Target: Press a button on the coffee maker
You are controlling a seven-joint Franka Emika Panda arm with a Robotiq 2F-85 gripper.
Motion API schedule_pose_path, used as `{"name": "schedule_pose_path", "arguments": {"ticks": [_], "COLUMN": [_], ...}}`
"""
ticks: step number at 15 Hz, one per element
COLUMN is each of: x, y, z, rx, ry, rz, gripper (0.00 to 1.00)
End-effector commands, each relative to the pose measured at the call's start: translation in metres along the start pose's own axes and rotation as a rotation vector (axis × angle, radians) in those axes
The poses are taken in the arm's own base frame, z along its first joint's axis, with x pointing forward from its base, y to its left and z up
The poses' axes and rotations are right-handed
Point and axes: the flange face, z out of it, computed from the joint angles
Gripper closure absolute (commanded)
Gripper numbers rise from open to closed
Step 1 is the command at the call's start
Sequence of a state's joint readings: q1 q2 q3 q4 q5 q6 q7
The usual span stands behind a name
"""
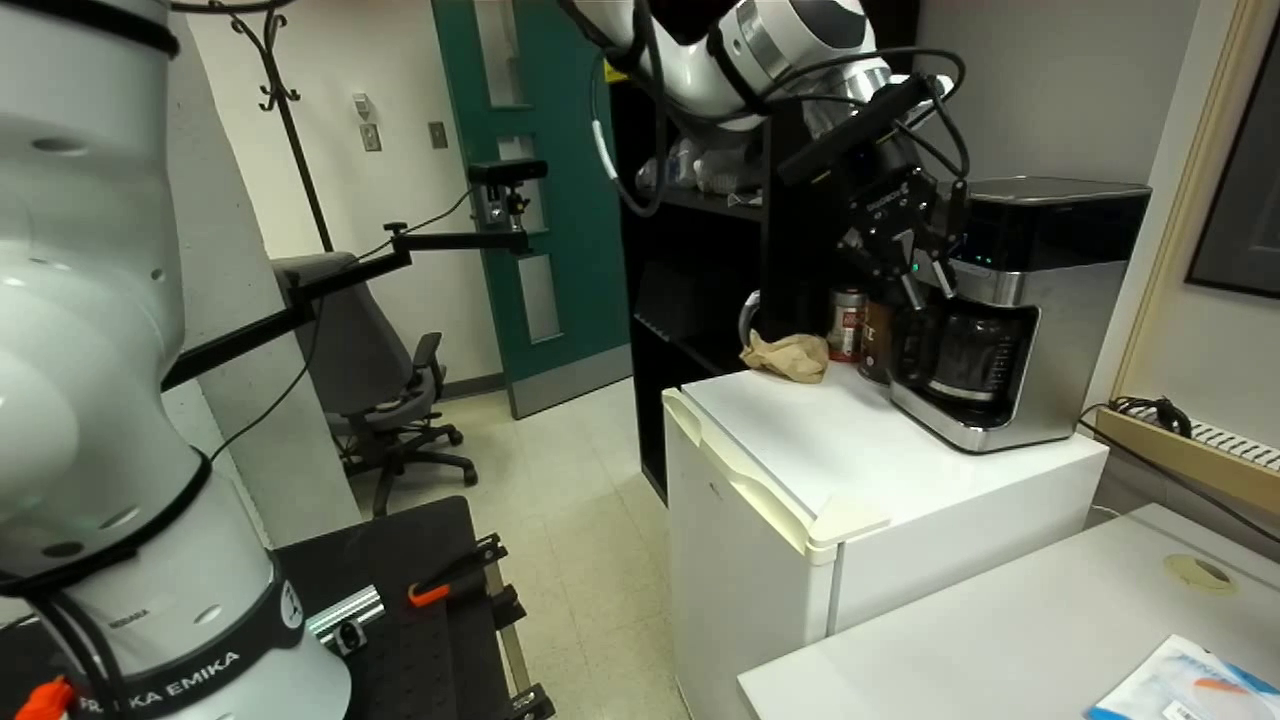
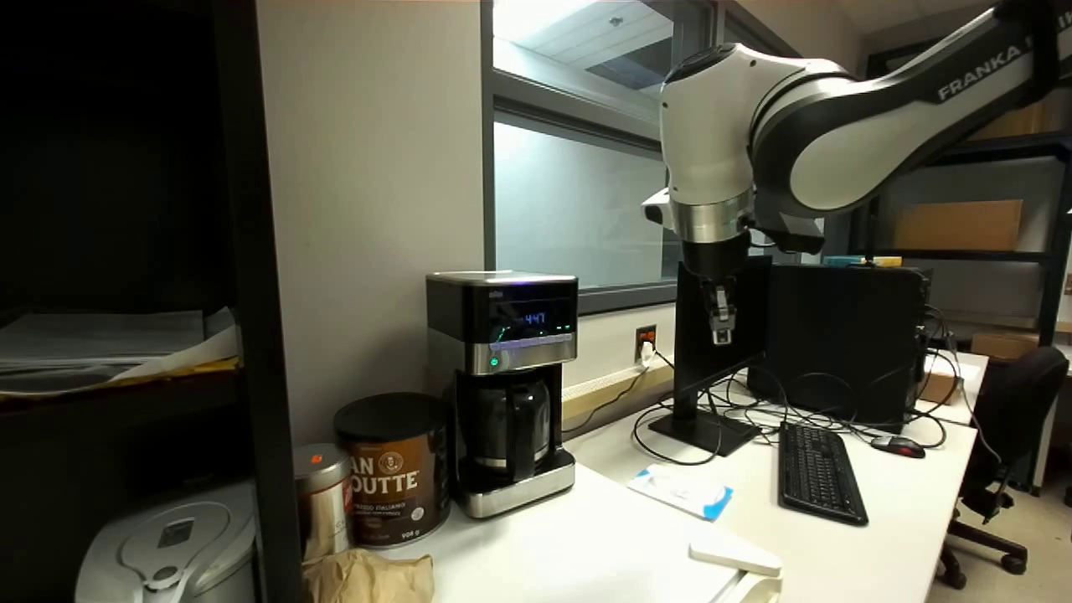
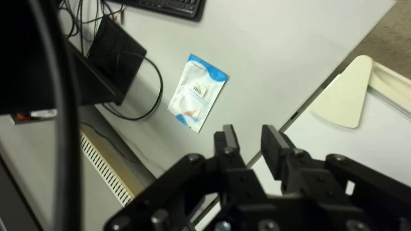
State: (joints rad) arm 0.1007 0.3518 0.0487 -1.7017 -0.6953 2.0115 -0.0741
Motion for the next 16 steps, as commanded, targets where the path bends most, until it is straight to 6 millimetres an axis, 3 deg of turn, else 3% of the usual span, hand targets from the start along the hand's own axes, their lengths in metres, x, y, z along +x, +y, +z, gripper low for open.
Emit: {"name": "schedule_pose_path", "arguments": {"ticks": [1,8,16], "x": [0.050,0.103,0.125], "y": [-0.001,-0.010,-0.019], "z": [0.000,0.001,0.011], "rx": [-0.122,-0.247,-0.236], "ry": [0.075,0.244,0.420], "rz": [-0.104,-0.187,-0.218], "gripper": [0.99,1.00,1.00]}}
